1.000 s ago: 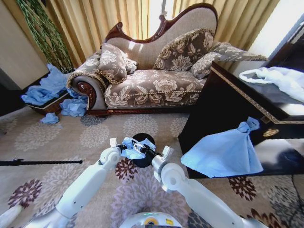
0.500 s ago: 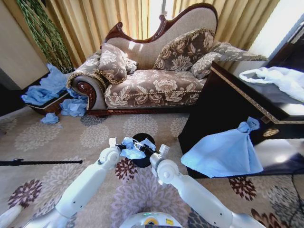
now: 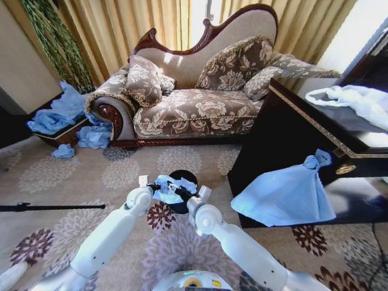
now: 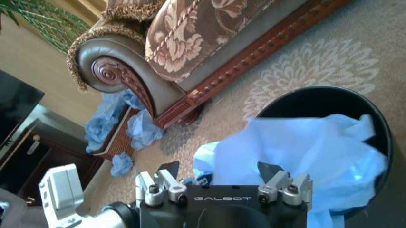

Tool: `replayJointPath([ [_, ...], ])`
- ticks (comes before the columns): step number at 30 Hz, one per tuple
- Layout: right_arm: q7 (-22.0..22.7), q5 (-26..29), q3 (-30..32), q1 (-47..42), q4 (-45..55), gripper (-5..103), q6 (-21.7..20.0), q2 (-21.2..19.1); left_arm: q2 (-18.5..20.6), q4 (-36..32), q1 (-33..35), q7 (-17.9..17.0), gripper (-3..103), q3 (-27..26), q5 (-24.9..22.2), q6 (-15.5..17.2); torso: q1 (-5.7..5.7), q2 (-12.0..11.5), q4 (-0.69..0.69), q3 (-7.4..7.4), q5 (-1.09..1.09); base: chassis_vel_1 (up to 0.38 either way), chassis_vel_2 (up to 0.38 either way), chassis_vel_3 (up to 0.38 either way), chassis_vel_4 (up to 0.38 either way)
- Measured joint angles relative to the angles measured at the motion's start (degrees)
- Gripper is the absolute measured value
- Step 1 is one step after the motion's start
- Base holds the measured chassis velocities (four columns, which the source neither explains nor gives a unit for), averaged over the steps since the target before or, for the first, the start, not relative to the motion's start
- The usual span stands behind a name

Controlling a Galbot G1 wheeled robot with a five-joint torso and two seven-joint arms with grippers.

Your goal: Place a garbage bag over the trash bin.

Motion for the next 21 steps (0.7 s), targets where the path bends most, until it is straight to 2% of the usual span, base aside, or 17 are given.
replayJointPath([
  [11, -2.4, -4.7, -1.0, -0.9, -2.0, 82, 1.0, -0.8, -0.2, 0.2, -0.3, 0.8, 0, 0.0, 0.0, -0.1, 0.00, 0.0, 0.00, 0.00, 0.00, 0.000, 0.000, 0.000, 0.000],
  [14, -3.3, -5.4, -0.9, -0.9, -3.4, 69, 1.4, -0.4, -0.1, 0.3, -0.3, 1.0, 0, -0.1, 0.1, -0.1, 0.00, 0.0, 0.00, 0.00, 0.00, 0.000, 0.000, 0.000, 0.000],
  [16, -3.5, -5.5, -0.8, -0.9, -3.6, 69, 1.5, -0.4, -0.1, 0.3, -0.4, 1.0, 0, -0.1, 0.1, -0.1, 0.00, 0.0, 0.00, 0.00, 0.00, 0.000, 0.000, 0.000, 0.000],
  [17, -3.9, -5.8, -0.7, -0.9, -3.9, 58, 1.7, -0.4, -0.1, 0.4, -0.4, 1.1, 0, -0.1, 0.1, -0.1, 0.00, 0.0, 0.00, 0.00, 0.00, 0.000, 0.000, 0.000, 0.000],
  [18, -4.1, -5.9, -0.7, -1.0, -3.9, 53, 1.8, -0.5, -0.2, 0.5, -0.4, 1.1, 0, -0.1, 0.1, -0.1, 0.00, 0.0, 0.00, 0.00, 0.00, 0.000, 0.000, 0.000, 0.000],
  [20, -4.3, -5.9, -0.6, -1.1, -3.9, 53, 1.9, -0.6, -0.2, 0.6, -0.4, 1.1, 0, -0.1, 0.1, -0.1, 0.00, 0.0, 0.00, 0.00, 0.00, 0.000, 0.000, 0.000, 0.000],
  [21, -4.4, -6.0, -0.6, -1.1, -3.9, 48, 2.0, -0.8, -0.3, 0.6, -0.4, 1.1, 0, -0.1, 0.1, -0.1, 0.00, 0.0, 0.00, 0.00, 0.00, 0.000, 0.000, 0.000, 0.000],
])
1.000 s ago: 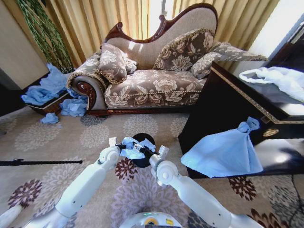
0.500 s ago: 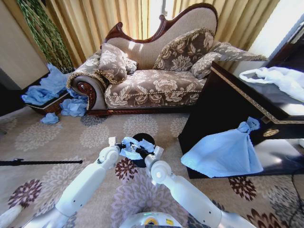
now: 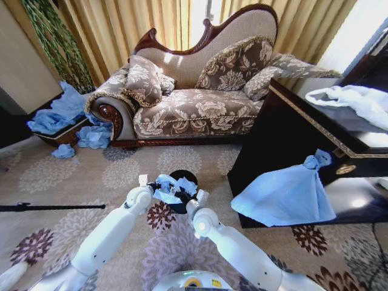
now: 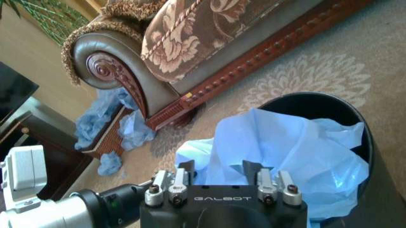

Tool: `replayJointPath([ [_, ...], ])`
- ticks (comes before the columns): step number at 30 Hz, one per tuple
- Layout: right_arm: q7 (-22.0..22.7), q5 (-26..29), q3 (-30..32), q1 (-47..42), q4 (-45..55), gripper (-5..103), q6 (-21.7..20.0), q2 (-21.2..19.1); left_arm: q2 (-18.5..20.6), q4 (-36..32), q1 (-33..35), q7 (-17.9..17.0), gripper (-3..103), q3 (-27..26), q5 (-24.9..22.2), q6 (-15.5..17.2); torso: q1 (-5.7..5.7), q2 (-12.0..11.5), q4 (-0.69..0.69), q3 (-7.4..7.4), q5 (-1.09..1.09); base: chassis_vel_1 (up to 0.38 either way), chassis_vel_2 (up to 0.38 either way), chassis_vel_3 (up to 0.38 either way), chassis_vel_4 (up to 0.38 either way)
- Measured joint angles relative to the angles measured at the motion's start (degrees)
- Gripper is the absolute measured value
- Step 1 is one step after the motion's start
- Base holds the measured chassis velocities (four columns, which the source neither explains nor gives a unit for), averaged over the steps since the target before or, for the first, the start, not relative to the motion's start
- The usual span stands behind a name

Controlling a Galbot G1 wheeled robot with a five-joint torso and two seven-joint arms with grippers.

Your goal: Place a garbage bag over the trash bin.

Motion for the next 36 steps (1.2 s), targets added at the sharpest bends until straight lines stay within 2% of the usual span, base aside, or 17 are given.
replayJointPath([
  [2, -0.4, 0.0, 0.3, -0.2, 0.1, 37, 0.1, -0.4, -0.3, 0.1, 0.0, 0.1, 0, 0.0, 0.1, 0.0, 0.00, 0.0, 0.00, 0.00, 0.00, 0.000, 0.000, 0.000, 0.000],
  [5, -0.6, 0.0, 0.6, -0.5, 0.3, 31, 0.3, -0.7, -0.6, 0.3, 0.0, 0.1, 0, 0.0, 0.2, 0.0, 0.00, 0.0, 0.00, 0.00, 0.00, 0.000, 0.000, 0.000, 0.000],
  [6, -0.7, 0.0, 0.7, -0.6, 0.5, 20, 0.4, -0.8, -0.7, 0.3, 0.0, 0.1, 0, 0.0, 0.2, 0.0, 0.00, 0.0, 0.00, 0.00, 0.00, 0.000, 0.000, 0.000, 0.000],
  [8, -0.7, 0.0, 0.8, -0.7, 0.8, 20, 0.5, -1.0, -0.8, 0.3, 0.0, 0.1, 0, 0.1, 0.2, 0.0, 0.00, 0.0, 0.00, 0.00, 0.00, 0.000, 0.000, 0.000, 0.000],
  [9, -0.7, 0.2, 1.1, -0.8, 1.5, 10, 0.6, -1.2, -0.9, 0.3, 0.0, 0.1, 0, 0.1, 0.2, 0.0, 0.00, 0.0, 0.00, 0.00, 0.00, 0.000, 0.000, 0.000, 0.000],
  [13, -0.9, 0.4, 1.7, -1.1, 2.5, 2, 0.8, -1.8, -1.2, 0.2, 0.0, 0.1, 0, 0.2, 0.3, 0.0, 0.00, 0.0, 0.00, 0.00, 0.00, 0.000, 0.000, 0.000, 0.000],
  [29, -4.6, 1.0, 5.1, -0.2, 8.0, 0, 1.5, -5.9, -2.2, -1.0, -2.3, -0.7, 0, 0.6, -1.3, -1.1, 0.00, 0.0, -0.01, 0.00, 0.00, 0.000, 0.000, 0.000, 0.000],
  [36, -5.7, 1.9, 5.5, -1.7, 9.7, 0, 2.3, -6.4, -0.8, -3.6, -2.7, -1.5, 0, 0.1, -3.1, -1.2, 0.00, 0.0, 0.00, 0.00, 0.00, 0.000, 0.000, 0.000, 0.000],
])
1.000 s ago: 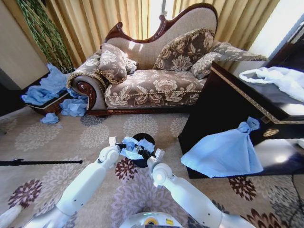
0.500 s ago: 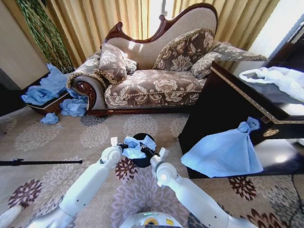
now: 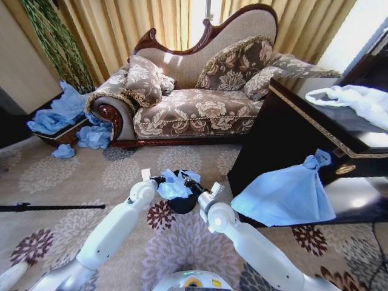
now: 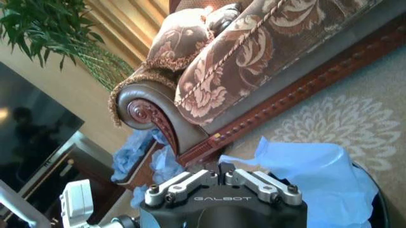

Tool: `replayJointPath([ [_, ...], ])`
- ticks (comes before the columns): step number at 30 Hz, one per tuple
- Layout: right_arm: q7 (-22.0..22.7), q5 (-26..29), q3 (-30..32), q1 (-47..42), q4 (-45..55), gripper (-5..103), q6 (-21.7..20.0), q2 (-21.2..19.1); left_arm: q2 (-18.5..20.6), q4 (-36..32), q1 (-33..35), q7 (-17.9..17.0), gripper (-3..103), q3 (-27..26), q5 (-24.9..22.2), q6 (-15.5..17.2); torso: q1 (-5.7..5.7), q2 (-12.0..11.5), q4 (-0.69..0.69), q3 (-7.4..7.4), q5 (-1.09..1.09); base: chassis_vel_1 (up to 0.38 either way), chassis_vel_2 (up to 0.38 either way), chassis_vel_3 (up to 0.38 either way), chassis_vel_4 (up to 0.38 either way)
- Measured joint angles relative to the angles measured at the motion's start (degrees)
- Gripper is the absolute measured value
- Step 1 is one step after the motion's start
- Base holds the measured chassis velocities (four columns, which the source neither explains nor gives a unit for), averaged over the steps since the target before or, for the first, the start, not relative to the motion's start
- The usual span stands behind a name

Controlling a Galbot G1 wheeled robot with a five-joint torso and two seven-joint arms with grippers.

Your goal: Place a garbage bag over the trash bin.

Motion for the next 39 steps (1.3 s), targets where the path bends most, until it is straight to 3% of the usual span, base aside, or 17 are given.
replayJointPath([
  [7, -1.4, 1.3, 1.6, 1.0, 0.0, 0, 0.4, -0.5, -0.1, -2.4, -0.9, -1.4, 0, -0.3, -2.6, -0.9, 0.00, 0.0, 0.01, 0.00, 0.00, 0.000, 0.000, 0.000, 0.000],
  [16, -4.2, 2.4, 3.5, 2.7, 1.7, 0, 1.2, -2.5, -3.2, -1.6, -4.3, -1.5, 0, 0.2, -3.4, -3.5, 0.00, 0.0, -0.01, 0.00, 0.00, 0.000, 0.000, 0.000, 0.000],
  [28, -10.8, -3.9, 4.9, -10.0, 6.1, 0, 1.0, -5.2, -2.2, -4.4, 3.5, -2.5, 0, -4.8, 0.2, -6.9, -0.01, 0.0, 0.01, -0.01, 0.01, 0.000, 0.000, 0.000, 0.000],
  [31, -13.4, -8.3, 6.2, -15.2, 5.4, 0, 1.1, -5.1, -2.3, -5.2, 6.4, -4.0, 0, -6.8, 1.1, -8.0, -0.01, 0.0, 0.02, -0.01, 0.00, 0.000, 0.000, 0.000, 0.000],
  [39, -15.6, -13.4, 9.9, -23.5, 2.4, 0, 1.4, -4.4, -4.0, -1.6, 6.3, -5.7, 0, -6.8, 1.9, -9.1, -0.01, 0.0, -0.02, -0.01, 0.01, 0.000, 0.000, 0.000, 0.000],
])
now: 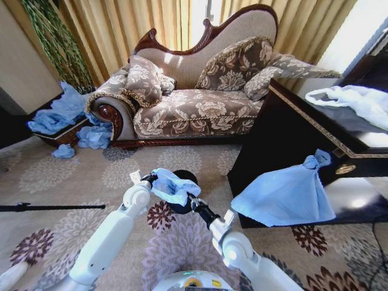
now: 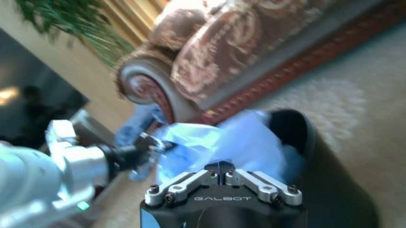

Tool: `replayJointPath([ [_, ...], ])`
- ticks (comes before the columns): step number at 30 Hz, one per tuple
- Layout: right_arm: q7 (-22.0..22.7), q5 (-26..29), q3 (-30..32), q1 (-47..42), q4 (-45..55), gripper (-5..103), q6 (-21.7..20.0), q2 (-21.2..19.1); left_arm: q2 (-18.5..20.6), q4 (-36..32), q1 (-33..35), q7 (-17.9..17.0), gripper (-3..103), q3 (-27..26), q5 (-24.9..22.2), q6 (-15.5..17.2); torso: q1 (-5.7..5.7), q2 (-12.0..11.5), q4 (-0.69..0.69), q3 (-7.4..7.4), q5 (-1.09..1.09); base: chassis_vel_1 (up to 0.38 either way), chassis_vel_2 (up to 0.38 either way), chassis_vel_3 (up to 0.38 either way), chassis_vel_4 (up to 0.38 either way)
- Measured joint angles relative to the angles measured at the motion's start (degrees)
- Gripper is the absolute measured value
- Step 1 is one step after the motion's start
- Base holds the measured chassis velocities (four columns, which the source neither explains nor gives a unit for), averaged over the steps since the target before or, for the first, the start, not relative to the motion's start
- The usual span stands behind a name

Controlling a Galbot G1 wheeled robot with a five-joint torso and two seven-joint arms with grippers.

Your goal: Place a garbage bag over the trash bin.

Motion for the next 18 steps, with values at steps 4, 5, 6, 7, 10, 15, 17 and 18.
replayJointPath([
  [4, -1.3, -2.2, 1.7, -1.5, -5.1, 0, 1.0, 1.2, -2.0, 5.2, -0.8, 0.8, 0, 0.9, 1.1, -0.4, 0.00, 0.0, 0.02, 0.01, 0.00, 0.000, 0.000, 0.000, 0.000],
  [5, -1.3, -2.2, 1.7, -1.5, -5.1, 0, 1.0, 1.2, -2.0, 5.2, -0.8, 0.8, 0, 0.9, 1.1, -0.4, 0.00, 0.0, 0.02, 0.01, 0.00, 0.000, 0.000, 0.000, 0.000],
  [6, -1.6, -2.5, 2.0, -1.4, -6.1, 0, 1.2, 1.4, -2.4, 6.2, -1.2, 1.2, 0, 1.0, 1.2, -0.4, 0.01, 0.0, 0.01, 0.01, -0.01, 0.000, 0.000, 0.000, 0.000],
  [7, -2.1, -3.0, 2.6, -0.8, -8.0, 0, 1.6, 1.8, -2.9, 7.9, -1.8, 2.3, 0, 1.4, 1.5, -0.8, 0.01, 0.0, 0.02, 0.01, 0.00, 0.000, 0.000, 0.000, 0.000],
  [10, -2.7, -3.7, 3.1, 0.4, -9.9, 0, 1.9, 2.0, -3.3, 9.5, -2.7, 3.6, 0, 2.0, 2.0, -0.9, 0.01, 0.0, 0.02, 0.01, 0.00, 0.000, 0.000, 0.000, 0.000],
  [15, -3.4, -5.6, 3.0, 2.5, -12.3, 0, 2.1, 2.2, -4.1, 11.8, -4.1, 4.4, 0, 2.8, 2.3, -0.7, 0.01, 0.0, 0.02, 0.01, 0.00, 0.000, 0.000, 0.000, 0.000],
  [17, -3.8, -7.0, 2.7, 2.2, -12.5, 0, 2.4, 2.1, -4.2, 11.1, -3.3, 4.3, 0, 2.7, 2.3, -0.5, 0.01, 0.0, 0.01, 0.01, 0.00, 0.000, 0.000, 0.000, 0.000],
  [18, -3.9, -7.4, 2.6, 1.6, -12.0, 0, 2.5, 2.0, -4.0, 10.2, -2.5, 4.0, 0, 2.6, 2.3, -0.3, 0.01, 0.0, 0.02, 0.01, 0.00, 0.000, 0.000, 0.000, 0.000],
])
